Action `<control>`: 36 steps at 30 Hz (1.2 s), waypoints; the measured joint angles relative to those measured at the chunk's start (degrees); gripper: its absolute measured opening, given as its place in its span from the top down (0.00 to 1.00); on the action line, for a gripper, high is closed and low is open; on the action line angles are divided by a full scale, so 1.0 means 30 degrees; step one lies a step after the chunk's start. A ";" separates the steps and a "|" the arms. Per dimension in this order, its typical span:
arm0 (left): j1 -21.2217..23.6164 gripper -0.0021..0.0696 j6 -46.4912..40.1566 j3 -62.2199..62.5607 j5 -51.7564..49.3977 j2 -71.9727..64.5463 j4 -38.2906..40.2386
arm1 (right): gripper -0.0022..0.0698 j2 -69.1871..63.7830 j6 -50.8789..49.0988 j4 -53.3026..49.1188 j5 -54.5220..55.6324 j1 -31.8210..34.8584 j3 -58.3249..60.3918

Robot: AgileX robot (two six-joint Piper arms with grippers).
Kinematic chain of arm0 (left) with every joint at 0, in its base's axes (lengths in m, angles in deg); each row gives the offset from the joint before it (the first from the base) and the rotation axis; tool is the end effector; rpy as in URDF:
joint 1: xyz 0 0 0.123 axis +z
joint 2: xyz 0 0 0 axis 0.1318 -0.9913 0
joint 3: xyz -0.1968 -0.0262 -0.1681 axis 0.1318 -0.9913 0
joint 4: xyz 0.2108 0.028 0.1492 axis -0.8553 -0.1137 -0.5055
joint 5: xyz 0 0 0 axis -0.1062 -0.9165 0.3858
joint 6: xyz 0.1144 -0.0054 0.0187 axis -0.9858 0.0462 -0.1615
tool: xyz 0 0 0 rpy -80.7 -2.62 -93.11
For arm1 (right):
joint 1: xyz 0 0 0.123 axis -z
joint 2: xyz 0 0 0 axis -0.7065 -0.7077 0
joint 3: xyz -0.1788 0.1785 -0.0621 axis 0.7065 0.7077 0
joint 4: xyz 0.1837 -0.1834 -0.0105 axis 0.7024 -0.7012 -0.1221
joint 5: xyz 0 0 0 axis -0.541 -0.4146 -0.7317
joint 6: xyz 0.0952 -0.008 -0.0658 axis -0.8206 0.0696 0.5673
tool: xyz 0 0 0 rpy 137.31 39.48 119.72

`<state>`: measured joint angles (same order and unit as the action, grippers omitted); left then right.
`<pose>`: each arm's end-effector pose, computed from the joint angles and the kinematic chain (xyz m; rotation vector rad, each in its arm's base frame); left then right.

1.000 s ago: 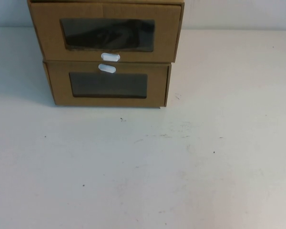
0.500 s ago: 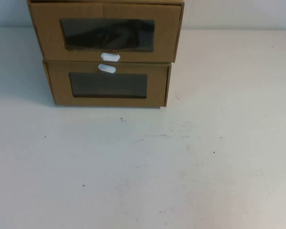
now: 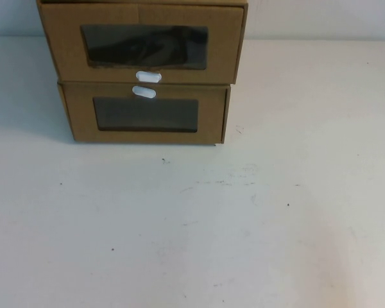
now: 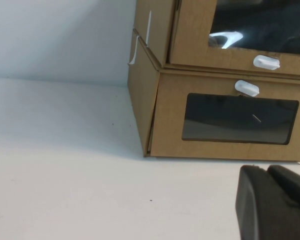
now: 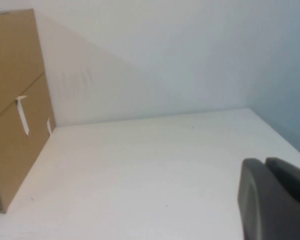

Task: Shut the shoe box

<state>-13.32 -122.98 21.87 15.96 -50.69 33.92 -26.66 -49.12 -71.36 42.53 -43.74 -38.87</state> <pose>0.1158 -0.0245 0.1943 0.0678 1.6103 -0.2590 0.1181 -0.0053 0.2295 0.0636 1.5344 -0.0070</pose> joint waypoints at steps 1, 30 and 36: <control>0.0000 0.98 0.0000 0.0000 0.0000 0.0000 0.0000 | 0.99 0.0646 0.0000 0.0000 0.0143 0.0155 0.0473; 0.0000 0.98 0.0000 0.0000 0.0000 -0.0028 0.0000 | 0.99 0.1582 1.2779 1.2217 -0.2144 -0.1325 0.2006; 0.0000 0.98 0.0000 0.0000 0.0000 -0.0028 0.0000 | 0.99 0.1582 1.4216 1.3024 -0.5436 -0.1325 0.2015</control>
<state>-13.32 -122.98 21.87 15.96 -50.77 33.92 -21.92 -6.47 -32.28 26.22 -47.72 -32.83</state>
